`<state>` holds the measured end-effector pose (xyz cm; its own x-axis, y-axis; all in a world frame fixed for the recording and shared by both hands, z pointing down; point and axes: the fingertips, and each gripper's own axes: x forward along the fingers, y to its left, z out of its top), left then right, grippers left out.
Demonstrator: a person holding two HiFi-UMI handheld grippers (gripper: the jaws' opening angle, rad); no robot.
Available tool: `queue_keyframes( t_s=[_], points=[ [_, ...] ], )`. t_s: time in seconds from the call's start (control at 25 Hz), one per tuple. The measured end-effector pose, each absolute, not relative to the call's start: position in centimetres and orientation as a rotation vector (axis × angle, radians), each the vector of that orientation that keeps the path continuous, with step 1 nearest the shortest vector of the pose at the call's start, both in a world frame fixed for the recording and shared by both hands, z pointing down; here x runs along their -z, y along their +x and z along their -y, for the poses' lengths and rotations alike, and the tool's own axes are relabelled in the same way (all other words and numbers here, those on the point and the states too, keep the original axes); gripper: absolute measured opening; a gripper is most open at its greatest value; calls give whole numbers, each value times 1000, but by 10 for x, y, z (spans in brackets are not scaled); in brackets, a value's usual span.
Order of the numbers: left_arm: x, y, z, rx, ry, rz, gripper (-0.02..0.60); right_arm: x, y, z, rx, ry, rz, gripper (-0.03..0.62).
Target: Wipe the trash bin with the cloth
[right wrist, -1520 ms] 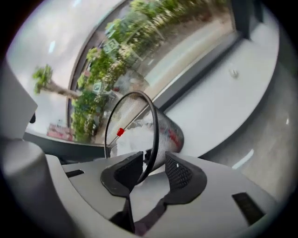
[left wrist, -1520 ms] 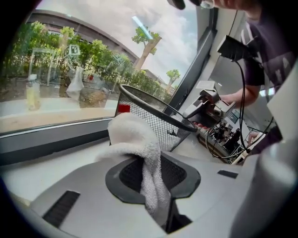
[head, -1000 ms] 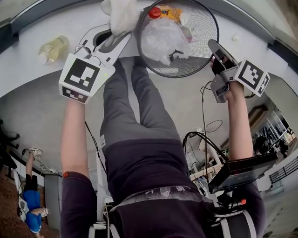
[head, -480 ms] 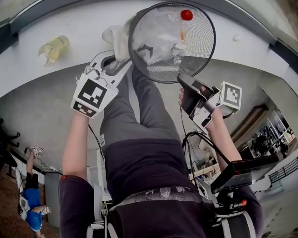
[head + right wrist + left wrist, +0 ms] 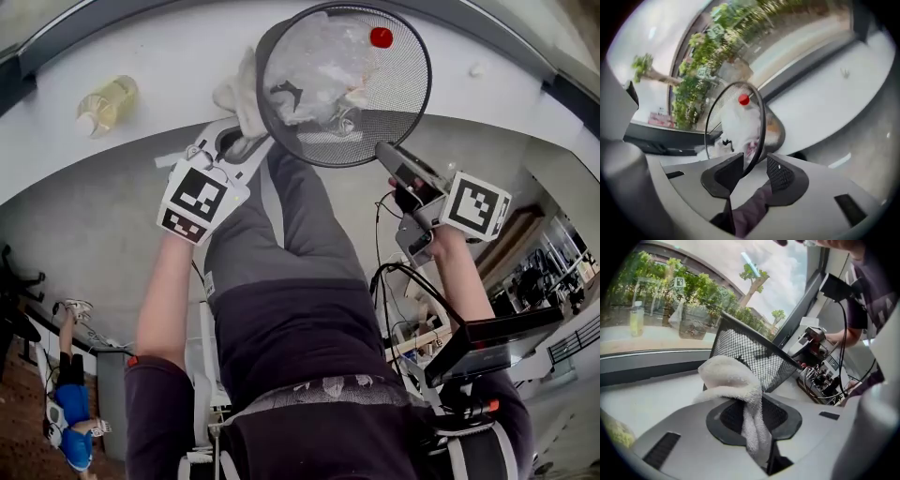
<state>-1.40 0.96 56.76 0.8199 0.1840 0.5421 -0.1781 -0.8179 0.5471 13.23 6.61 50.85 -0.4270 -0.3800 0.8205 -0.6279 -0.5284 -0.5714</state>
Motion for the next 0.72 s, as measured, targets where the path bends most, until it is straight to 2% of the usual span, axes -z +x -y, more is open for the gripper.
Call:
queue_keyframes(
  t_s=[0.08,0.2,0.24,0.28,0.32,0.48,0.6,0.72],
  points=[
    [-567,-9,8,-765,2400,73,66,-504,168,-37,-1859,1602,1560,133],
    [-568,-12,34,-752,2424,169,66,-510,188,-20,-1853,1672,1487,132],
    [-566,-19,42,-756,2442,189,66,-512,181,-20,-1897,1681,1440,125],
    [-563,-29,50,-767,2467,204,66,-513,169,-22,-1944,1691,1398,79],
    [-558,-42,57,-786,2495,217,66,-512,155,-25,-1998,1723,1344,63],
    [-534,-74,61,-819,2533,235,66,-494,116,-34,-2385,1940,1188,60],
    [-522,-51,32,-787,2491,186,66,-486,123,-46,-2664,2012,1066,69],
    [-549,-32,11,-779,2418,86,66,-506,127,-47,-2780,1972,1026,69]
  ],
)
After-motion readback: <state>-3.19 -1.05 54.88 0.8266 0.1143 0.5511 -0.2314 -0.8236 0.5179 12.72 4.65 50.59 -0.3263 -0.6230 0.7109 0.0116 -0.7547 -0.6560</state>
